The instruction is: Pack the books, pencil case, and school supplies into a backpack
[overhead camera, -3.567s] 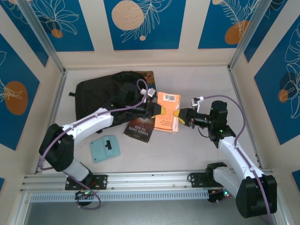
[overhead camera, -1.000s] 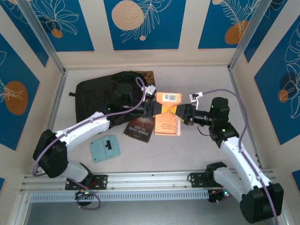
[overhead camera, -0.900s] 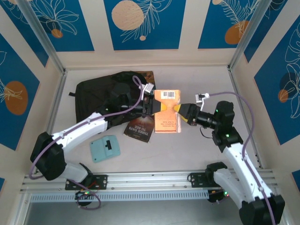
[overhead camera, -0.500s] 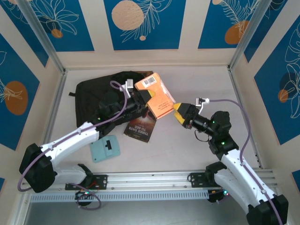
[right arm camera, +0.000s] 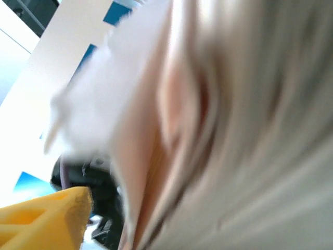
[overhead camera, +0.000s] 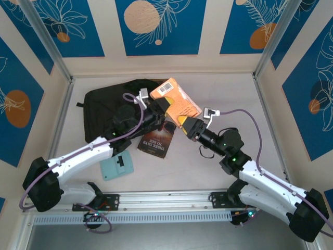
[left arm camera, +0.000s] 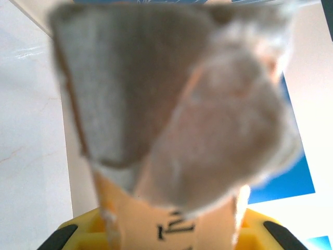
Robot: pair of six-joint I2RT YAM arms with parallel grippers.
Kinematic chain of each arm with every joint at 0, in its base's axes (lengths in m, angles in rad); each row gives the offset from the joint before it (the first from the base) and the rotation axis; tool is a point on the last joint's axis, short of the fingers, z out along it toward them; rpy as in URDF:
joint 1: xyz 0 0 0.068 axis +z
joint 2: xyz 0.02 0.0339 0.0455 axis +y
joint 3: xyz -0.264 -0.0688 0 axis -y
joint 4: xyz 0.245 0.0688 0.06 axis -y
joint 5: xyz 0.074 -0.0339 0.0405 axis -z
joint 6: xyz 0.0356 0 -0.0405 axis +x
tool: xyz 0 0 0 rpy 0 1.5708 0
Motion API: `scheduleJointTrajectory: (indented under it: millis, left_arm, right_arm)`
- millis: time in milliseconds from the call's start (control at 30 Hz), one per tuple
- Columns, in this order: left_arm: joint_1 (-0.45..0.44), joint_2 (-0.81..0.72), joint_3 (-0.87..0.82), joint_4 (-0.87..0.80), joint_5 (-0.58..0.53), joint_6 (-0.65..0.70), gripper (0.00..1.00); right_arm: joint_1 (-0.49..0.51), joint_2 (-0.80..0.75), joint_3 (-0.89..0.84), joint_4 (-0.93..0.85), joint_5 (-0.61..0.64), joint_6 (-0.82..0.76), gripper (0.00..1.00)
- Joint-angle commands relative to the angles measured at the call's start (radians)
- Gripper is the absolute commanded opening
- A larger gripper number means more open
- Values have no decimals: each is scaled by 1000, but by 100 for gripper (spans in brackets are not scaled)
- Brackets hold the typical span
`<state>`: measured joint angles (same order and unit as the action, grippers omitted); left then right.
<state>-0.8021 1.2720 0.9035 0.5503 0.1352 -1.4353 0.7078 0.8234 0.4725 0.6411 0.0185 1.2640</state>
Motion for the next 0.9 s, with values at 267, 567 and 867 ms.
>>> scheduleJointTrajectory:
  millis: [267,567,867]
  left_arm:
    - [-31,-5,-12,93,-27,0,0]
    - [-33,-6,-25,86,-28,8,0]
    - [-34,7,12,-32,-4,54,0]
  right_arm:
    - [-18,28,3,104,146,-35,38]
    - [-48,32,0,86,156,-10,55]
    - [-63,39,15,35,123,-14,0]
